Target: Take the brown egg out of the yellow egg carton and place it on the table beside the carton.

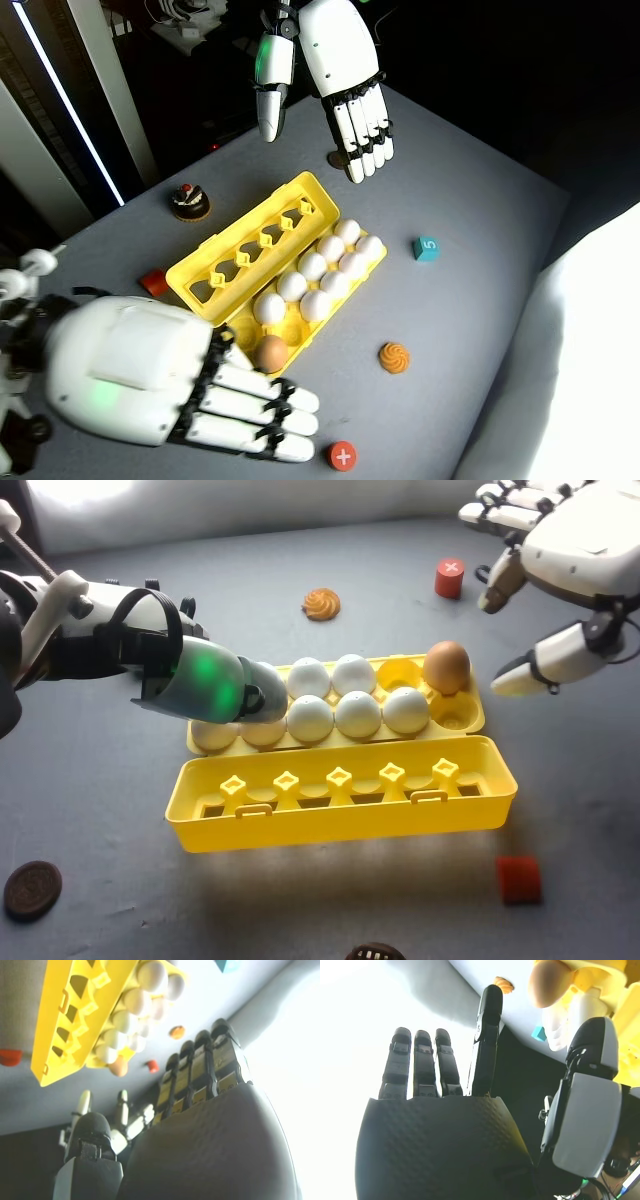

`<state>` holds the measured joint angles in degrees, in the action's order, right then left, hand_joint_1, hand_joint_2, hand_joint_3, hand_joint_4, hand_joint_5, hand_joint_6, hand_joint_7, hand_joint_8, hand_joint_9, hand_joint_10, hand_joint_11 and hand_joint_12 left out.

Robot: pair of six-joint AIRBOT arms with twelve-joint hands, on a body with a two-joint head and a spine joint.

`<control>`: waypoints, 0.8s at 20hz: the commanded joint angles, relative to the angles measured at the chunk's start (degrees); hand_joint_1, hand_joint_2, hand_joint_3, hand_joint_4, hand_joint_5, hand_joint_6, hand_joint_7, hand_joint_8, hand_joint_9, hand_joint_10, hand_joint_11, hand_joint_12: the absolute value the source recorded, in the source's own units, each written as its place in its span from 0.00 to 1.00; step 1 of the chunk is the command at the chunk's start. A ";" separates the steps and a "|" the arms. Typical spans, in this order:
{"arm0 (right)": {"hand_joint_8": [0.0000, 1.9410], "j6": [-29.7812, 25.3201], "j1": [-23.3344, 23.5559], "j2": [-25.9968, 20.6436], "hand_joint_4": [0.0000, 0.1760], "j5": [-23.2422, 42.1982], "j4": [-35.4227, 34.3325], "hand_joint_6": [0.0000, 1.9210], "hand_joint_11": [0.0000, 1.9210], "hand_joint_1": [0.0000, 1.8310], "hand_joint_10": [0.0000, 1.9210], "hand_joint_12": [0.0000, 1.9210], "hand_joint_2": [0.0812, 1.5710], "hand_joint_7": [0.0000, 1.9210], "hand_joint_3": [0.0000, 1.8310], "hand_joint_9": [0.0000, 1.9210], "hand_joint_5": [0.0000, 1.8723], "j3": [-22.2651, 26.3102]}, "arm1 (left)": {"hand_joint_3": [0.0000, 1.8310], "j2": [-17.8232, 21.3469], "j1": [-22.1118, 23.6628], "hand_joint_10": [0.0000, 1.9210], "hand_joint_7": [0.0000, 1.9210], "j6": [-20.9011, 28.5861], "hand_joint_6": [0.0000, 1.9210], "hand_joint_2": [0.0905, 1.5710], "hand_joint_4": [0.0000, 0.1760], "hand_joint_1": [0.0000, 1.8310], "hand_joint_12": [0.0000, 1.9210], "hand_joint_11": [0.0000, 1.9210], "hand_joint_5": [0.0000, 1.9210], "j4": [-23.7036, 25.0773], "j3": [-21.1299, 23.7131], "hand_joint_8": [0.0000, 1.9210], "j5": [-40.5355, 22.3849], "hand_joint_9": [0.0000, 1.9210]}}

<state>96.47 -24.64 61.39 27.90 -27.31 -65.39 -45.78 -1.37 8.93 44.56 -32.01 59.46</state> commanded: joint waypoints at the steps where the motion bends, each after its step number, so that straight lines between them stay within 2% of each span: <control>1: 0.00 -0.75 1.12 0.45 0.74 6.81 1.57 0.00 0.00 0.32 0.00 0.00 0.48 0.03 0.00 0.00 0.47 -0.95 | 0.00 0.22 0.48 0.00 0.02 0.06 0.00 0.74 0.00 0.00 0.00 0.00 0.02 3.83 0.18 0.00 -1.71 0.01; 2: 0.00 -1.64 1.56 1.51 0.74 6.81 2.20 0.00 0.00 0.32 0.00 0.00 0.48 0.03 0.00 0.00 0.47 -2.00 | 0.00 0.22 0.48 0.00 0.02 0.06 0.00 0.74 0.00 0.00 0.00 0.00 0.02 3.83 0.16 0.00 -1.71 0.01; 3: 0.00 -2.76 1.87 2.30 0.63 6.80 2.59 0.00 0.00 0.32 0.00 0.00 0.49 0.03 0.00 0.00 0.47 -2.81 | 0.00 0.22 0.48 0.00 0.03 0.06 0.00 0.74 0.00 0.00 0.00 0.00 0.02 3.83 0.15 0.00 -1.71 0.01; 4: 0.00 -3.76 2.34 3.22 0.64 6.79 2.69 0.00 0.00 0.32 0.00 0.00 0.49 0.03 0.00 0.00 0.47 -3.70 | 0.00 0.22 0.48 0.00 0.03 0.06 0.00 0.75 0.00 0.00 0.00 0.00 0.03 3.83 0.14 0.00 -1.71 0.02; 5: 0.00 -4.96 2.73 4.09 0.72 6.72 2.78 0.00 0.00 0.30 0.00 0.00 0.49 0.03 0.00 0.00 0.46 -4.63 | 0.00 0.22 0.48 0.00 0.02 0.06 0.00 0.75 0.00 0.00 0.00 0.00 0.02 3.83 0.12 0.00 -1.71 0.01; 7: 0.01 -6.10 3.27 5.35 0.68 5.76 2.79 0.00 0.00 0.32 0.00 0.00 0.48 0.05 0.00 0.00 0.47 -5.98 | 0.00 0.22 0.48 0.00 0.02 0.06 0.00 0.75 0.00 0.00 0.00 0.00 0.02 3.83 0.12 0.00 -1.71 0.01; 8: 0.01 -6.38 3.31 5.89 0.76 5.29 2.79 0.00 0.00 0.30 0.00 0.00 0.49 0.05 0.00 0.00 0.47 -6.42 | 0.00 0.22 0.48 0.00 0.02 0.06 0.00 0.74 0.00 0.00 0.00 0.00 0.02 3.83 0.11 0.00 -1.71 0.00; 10: 0.00 -6.81 3.13 6.68 0.78 4.47 2.78 0.00 0.00 0.29 0.00 0.00 0.50 0.04 0.00 0.00 0.46 -7.13 | 0.00 0.22 0.48 0.00 0.02 0.07 0.00 0.74 0.00 0.00 0.00 0.00 0.02 3.83 0.09 0.00 -1.71 0.01; 14: 0.00 -7.23 2.06 7.94 0.70 4.40 2.79 0.01 0.00 0.32 0.00 0.00 0.50 0.03 0.00 0.00 0.48 -8.48 | 0.00 0.22 0.48 0.00 0.03 0.07 0.00 0.74 0.00 0.00 0.00 0.00 0.02 3.84 0.08 0.00 -1.70 0.01; 15: 0.01 -7.39 1.75 8.23 0.81 4.23 2.79 0.01 0.00 0.30 0.00 0.00 0.49 0.04 0.00 0.00 0.49 -8.90 | 0.00 0.22 0.48 0.00 0.03 0.07 0.00 0.74 0.00 0.00 0.00 0.00 0.03 3.84 0.08 0.00 -1.70 0.02; 16: 0.01 -7.53 1.56 8.41 0.81 4.00 2.79 0.01 0.00 0.30 0.00 0.00 0.49 0.04 0.00 0.00 0.49 -9.18 | 0.00 0.22 0.48 0.00 0.03 0.07 0.00 0.74 0.00 0.00 0.00 0.00 0.03 3.84 0.08 0.00 -1.70 0.02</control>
<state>89.34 -23.53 70.26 25.63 -25.28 -74.50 -45.78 -1.37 8.93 44.56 -32.01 59.42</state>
